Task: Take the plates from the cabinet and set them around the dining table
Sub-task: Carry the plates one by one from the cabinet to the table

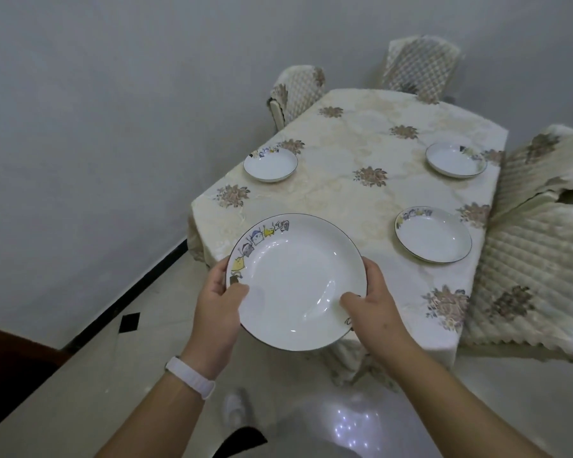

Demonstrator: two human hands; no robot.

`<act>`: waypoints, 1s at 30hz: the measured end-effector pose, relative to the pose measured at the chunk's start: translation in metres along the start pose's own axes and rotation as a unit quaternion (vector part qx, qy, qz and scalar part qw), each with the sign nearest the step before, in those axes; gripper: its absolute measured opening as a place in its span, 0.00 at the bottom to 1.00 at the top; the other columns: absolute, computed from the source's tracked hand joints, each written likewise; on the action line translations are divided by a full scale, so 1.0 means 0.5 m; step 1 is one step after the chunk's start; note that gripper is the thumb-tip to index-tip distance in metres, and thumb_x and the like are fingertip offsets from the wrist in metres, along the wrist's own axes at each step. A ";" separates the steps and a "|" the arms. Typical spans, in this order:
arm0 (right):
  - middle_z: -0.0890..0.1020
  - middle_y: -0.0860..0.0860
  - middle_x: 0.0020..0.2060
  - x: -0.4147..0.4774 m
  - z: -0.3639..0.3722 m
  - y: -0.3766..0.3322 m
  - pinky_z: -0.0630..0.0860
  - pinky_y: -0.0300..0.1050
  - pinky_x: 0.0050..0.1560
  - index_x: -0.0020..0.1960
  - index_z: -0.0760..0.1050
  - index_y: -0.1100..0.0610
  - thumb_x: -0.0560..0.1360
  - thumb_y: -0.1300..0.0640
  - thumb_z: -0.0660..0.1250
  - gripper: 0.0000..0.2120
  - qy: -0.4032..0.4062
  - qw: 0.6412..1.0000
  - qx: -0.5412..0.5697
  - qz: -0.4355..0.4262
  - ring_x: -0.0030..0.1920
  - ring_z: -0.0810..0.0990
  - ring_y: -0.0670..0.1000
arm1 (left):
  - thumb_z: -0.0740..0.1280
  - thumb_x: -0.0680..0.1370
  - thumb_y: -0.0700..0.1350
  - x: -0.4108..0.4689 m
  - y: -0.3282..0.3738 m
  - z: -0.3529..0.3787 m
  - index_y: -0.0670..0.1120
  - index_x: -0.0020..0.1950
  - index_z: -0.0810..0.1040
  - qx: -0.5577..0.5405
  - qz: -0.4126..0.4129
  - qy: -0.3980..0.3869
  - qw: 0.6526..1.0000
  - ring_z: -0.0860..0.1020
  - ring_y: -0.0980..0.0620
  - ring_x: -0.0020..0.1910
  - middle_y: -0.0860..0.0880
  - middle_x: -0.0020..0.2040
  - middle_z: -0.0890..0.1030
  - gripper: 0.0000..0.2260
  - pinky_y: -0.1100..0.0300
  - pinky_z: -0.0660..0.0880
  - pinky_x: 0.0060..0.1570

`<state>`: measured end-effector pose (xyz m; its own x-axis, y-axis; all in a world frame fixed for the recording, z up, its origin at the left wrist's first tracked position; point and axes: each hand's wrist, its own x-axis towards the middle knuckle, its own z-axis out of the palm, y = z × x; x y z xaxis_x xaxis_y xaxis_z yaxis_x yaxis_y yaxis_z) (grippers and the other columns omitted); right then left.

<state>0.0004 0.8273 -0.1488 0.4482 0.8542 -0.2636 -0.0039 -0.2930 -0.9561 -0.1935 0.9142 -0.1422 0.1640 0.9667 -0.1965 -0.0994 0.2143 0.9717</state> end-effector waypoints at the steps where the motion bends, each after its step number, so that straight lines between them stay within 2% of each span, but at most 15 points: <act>1: 0.79 0.43 0.52 0.014 0.007 -0.001 0.75 0.43 0.39 0.62 0.66 0.38 0.71 0.62 0.61 0.26 0.005 1.000 -0.001 0.006 0.48 0.79 0.51 | 0.59 0.77 0.28 0.019 -0.003 0.000 0.53 0.59 0.79 0.001 -0.004 -0.003 1.000 0.83 0.49 0.49 0.50 0.52 0.85 0.23 0.58 0.79 0.41; 4: 0.79 0.42 0.51 0.064 0.034 -0.005 0.74 0.41 0.36 0.61 0.66 0.38 0.65 0.58 0.60 0.27 0.028 0.999 0.005 0.022 0.46 0.79 0.51 | 0.58 0.77 0.28 0.089 -0.005 -0.004 0.55 0.57 0.79 -0.003 -0.023 -0.023 0.999 0.83 0.51 0.47 0.52 0.50 0.86 0.24 0.59 0.79 0.39; 6: 0.79 0.41 0.52 0.108 0.057 -0.007 0.74 0.42 0.38 0.62 0.66 0.38 0.63 0.57 0.59 0.29 0.048 0.998 0.006 0.027 0.47 0.79 0.51 | 0.58 0.77 0.28 0.149 -0.006 -0.010 0.55 0.57 0.79 -0.004 -0.032 -0.042 0.999 0.84 0.51 0.46 0.51 0.50 0.86 0.23 0.59 0.79 0.38; 10: 0.78 0.44 0.55 0.196 0.120 -0.010 0.73 0.40 0.41 0.68 0.65 0.41 0.71 0.65 0.60 0.30 0.090 0.995 0.008 0.045 0.51 0.79 0.49 | 0.59 0.77 0.28 0.286 0.001 -0.031 0.54 0.57 0.78 0.004 -0.060 -0.078 0.995 0.84 0.51 0.44 0.52 0.47 0.86 0.22 0.61 0.79 0.36; 13: 0.79 0.46 0.55 0.249 0.176 -0.027 0.73 0.34 0.36 0.69 0.64 0.42 0.72 0.65 0.60 0.30 0.122 0.990 0.010 0.073 0.48 0.79 0.47 | 0.59 0.77 0.28 0.385 0.015 -0.052 0.52 0.59 0.78 0.010 -0.079 -0.109 0.991 0.84 0.50 0.44 0.50 0.48 0.86 0.22 0.59 0.79 0.38; 15: 0.79 0.45 0.52 0.284 0.205 -0.042 0.73 0.32 0.33 0.67 0.65 0.41 0.72 0.65 0.60 0.29 0.147 0.985 0.001 0.088 0.45 0.79 0.45 | 0.59 0.77 0.29 0.443 0.020 -0.063 0.53 0.61 0.78 0.024 -0.082 -0.138 0.987 0.84 0.48 0.48 0.48 0.52 0.85 0.22 0.55 0.80 0.43; 19: 0.79 0.44 0.49 0.328 0.250 -0.065 0.76 0.41 0.37 0.67 0.65 0.43 0.73 0.67 0.60 0.28 0.202 0.973 -0.018 0.107 0.43 0.79 0.49 | 0.60 0.77 0.31 0.542 0.027 -0.079 0.57 0.59 0.79 0.055 -0.093 -0.203 0.973 0.82 0.46 0.54 0.50 0.54 0.85 0.23 0.48 0.78 0.55; 26: 0.79 0.46 0.49 0.333 0.257 -0.046 0.76 0.46 0.38 0.65 0.66 0.41 0.72 0.66 0.61 0.28 0.289 0.947 -0.007 0.140 0.41 0.78 0.52 | 0.60 0.77 0.30 0.622 0.017 -0.039 0.60 0.59 0.78 0.109 -0.073 -0.322 0.937 0.82 0.51 0.52 0.53 0.53 0.85 0.25 0.55 0.78 0.51; 30: 0.78 0.45 0.50 0.337 0.242 -0.022 0.77 0.49 0.42 0.67 0.65 0.43 0.71 0.67 0.61 0.30 0.313 0.936 -0.014 0.159 0.45 0.79 0.52 | 0.60 0.77 0.30 0.642 -0.012 -0.011 0.60 0.62 0.78 0.135 -0.070 -0.372 0.916 0.81 0.54 0.57 0.55 0.56 0.84 0.26 0.53 0.77 0.57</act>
<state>-0.0320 1.0264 -0.1983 0.8646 0.3060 -0.3986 -0.2054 -0.5087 -0.8361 -0.1457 1.2238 -0.2119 0.7897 0.5479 -0.2760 0.2039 0.1900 0.9604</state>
